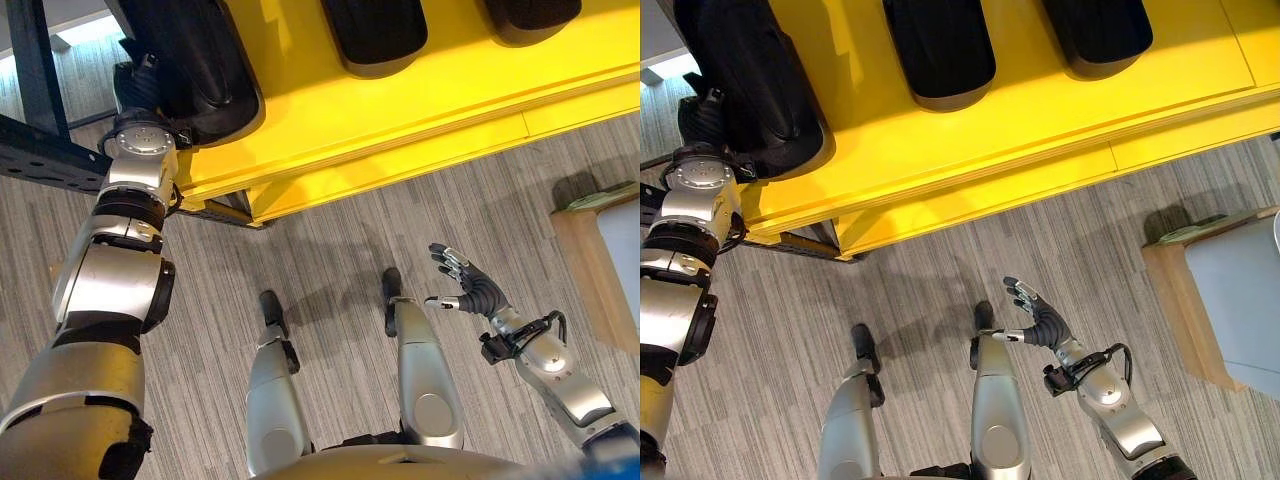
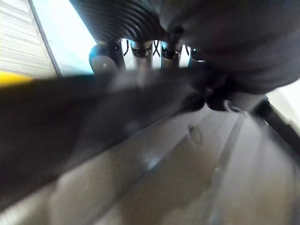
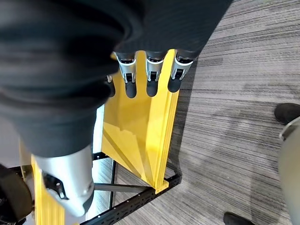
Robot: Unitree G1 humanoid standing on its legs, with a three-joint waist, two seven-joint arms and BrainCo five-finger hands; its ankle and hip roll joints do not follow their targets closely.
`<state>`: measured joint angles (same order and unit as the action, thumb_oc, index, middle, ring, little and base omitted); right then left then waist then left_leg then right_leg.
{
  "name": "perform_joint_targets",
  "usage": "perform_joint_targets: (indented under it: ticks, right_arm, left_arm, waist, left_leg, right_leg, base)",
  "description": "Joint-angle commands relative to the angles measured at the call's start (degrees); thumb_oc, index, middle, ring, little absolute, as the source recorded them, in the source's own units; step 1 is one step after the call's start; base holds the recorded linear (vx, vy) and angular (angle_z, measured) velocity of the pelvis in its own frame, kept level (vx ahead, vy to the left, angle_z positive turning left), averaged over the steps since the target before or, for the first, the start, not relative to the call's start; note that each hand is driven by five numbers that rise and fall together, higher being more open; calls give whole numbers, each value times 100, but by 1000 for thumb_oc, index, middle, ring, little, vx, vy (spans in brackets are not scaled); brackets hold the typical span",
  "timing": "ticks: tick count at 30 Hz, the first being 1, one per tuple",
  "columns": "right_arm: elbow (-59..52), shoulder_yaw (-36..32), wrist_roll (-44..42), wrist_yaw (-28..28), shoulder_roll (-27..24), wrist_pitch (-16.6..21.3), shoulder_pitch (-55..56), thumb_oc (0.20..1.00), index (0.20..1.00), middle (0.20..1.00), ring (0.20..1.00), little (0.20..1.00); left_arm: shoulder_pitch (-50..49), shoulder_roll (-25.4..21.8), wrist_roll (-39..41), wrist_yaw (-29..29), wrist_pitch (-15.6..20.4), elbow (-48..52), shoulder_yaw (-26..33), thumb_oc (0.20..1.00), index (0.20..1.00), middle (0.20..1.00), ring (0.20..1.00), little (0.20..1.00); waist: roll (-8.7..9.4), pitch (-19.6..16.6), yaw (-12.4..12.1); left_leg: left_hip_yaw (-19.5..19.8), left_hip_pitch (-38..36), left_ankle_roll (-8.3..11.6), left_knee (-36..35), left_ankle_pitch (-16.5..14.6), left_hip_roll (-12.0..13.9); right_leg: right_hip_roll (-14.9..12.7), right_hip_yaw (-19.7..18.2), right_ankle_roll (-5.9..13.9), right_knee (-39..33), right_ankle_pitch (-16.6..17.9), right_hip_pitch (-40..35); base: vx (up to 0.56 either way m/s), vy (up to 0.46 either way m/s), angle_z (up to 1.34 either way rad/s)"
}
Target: Move parts from the plastic box to the shelf.
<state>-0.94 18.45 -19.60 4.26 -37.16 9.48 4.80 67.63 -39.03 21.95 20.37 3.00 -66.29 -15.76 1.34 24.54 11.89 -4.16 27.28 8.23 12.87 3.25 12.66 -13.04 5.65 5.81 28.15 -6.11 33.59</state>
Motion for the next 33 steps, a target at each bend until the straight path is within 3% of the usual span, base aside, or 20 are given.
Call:
perform_joint_targets:
  ticks: [1,5,8,21,25,26,28,33]
  right_arm:
    - [-127,-238,-289,-8,-11,189,176,1000,1000,1000,1000,1000]
    - [-118,-228,-284,-13,-12,182,194,1000,1000,1000,1000,1000]
    - [-174,-201,-253,-71,-13,180,218,1000,1000,1000,1000,1000]
    - [-60,-220,-213,-78,-34,122,184,1000,1000,1000,1000,1000]
    - [-21,-278,-246,-26,-44,151,223,1000,1000,1000,1000,1000]
    - [-19,-354,-278,56,-93,184,273,1000,1000,1000,1000,1000]
    - [-31,-433,-343,127,-103,211,307,1000,1000,1000,1000,1000]
    - [14,-507,-379,225,-116,198,343,1000,1000,1000,1000,1000]
  left_arm:
    - [14,-644,333,87,223,-128,139,1000,1000,1000,1000,1000]
    - [25,-630,580,79,282,-123,201,1000,1000,1000,1000,1000]
    - [-53,-580,1757,48,544,-5,595,1000,1000,1000,1000,1000]
    - [114,-971,2079,-50,613,89,490,1000,1000,1000,1000,1000]
    - [488,-1303,1324,-7,578,98,-7,1000,1000,1000,1000,1000]
    - [777,-1539,489,79,511,154,-456,1000,1000,1000,1000,1000]
    - [993,-1737,-257,145,437,280,-863,1000,1000,1000,1000,1000]
    - [1261,-2106,-1060,367,377,661,-1343,1000,1000,1000,1000,1000]
  waist:
    - [173,-217,-58]
    - [164,-223,-73]
    - [135,-258,-101]
    - [43,-390,-173]
    - [9,-444,-190]
    - [-15,-481,-179]
    - [-38,-500,-172]
    - [-74,-523,-202]
  left_leg:
    - [351,23,350,546,-599,416]
    - [364,37,355,551,-599,414]
    - [380,30,360,551,-608,426]
    - [385,-103,359,584,-654,390]
    - [378,-163,361,591,-660,384]
    - [379,-180,364,598,-659,383]
    - [376,-209,370,578,-651,382]
    - [383,-245,367,550,-637,384]
  right_leg:
    - [-490,-232,534,-717,710,-162]
    - [-479,-231,533,-696,702,-153]
    - [-478,-222,539,-696,692,-171]
    - [-514,-216,552,-684,650,-378]
    - [-528,-228,563,-697,646,-457]
    - [-536,-225,573,-699,639,-485]
    - [-541,-217,586,-700,638,-501]
    - [-542,-226,594,-684,635,-525]
  base:
    - [0,0,0]
    - [0,0,0]
    - [0,0,0]
    - [0,0,0]
    - [0,0,0]
    - [0,0,0]
    - [0,0,0]
    - [0,0,0]
